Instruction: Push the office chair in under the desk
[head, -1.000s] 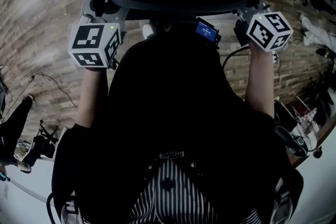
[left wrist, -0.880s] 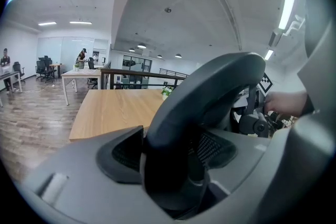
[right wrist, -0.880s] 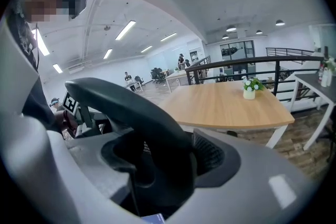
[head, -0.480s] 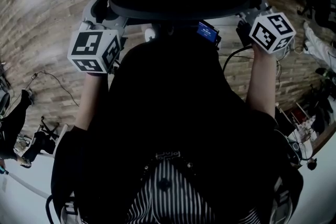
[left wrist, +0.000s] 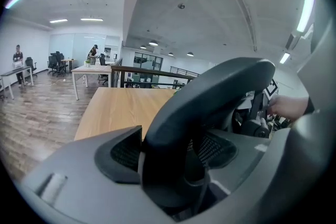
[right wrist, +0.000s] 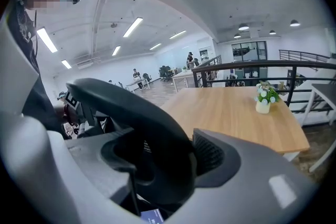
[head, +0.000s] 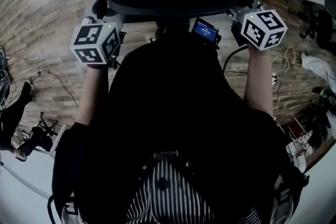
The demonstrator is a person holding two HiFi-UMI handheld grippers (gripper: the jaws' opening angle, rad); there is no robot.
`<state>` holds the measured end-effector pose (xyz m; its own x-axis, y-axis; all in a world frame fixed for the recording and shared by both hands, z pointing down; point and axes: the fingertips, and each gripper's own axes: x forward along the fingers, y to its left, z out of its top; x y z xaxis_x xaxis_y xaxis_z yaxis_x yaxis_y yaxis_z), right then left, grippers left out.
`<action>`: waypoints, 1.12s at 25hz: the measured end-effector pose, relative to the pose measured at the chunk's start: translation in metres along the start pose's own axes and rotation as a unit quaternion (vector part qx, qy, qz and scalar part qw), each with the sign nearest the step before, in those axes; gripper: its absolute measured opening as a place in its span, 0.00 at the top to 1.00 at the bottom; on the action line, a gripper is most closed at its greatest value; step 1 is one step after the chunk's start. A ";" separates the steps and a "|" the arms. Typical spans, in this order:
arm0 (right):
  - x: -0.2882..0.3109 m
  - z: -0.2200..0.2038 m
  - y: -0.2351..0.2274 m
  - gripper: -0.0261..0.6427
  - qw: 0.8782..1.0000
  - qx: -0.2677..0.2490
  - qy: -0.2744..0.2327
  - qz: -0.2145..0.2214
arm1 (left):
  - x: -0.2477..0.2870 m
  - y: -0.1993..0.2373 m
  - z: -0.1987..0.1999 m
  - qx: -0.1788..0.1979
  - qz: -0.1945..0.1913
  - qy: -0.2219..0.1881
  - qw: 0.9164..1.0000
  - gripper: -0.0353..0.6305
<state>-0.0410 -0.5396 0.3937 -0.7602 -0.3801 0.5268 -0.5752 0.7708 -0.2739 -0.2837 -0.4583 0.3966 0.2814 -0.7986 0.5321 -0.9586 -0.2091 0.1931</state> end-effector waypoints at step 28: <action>0.046 0.032 0.022 0.58 0.998 -0.059 -0.005 0.023 | -0.010 0.059 0.032 -0.005 0.121 -0.031 0.992 0.50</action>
<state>-0.0979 -0.5567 0.3861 -0.7879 -0.3477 0.5083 -0.5006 0.8423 -0.1998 -0.3441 -0.4805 0.3762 0.0387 -0.8576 0.5129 -0.9972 -0.0005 0.0744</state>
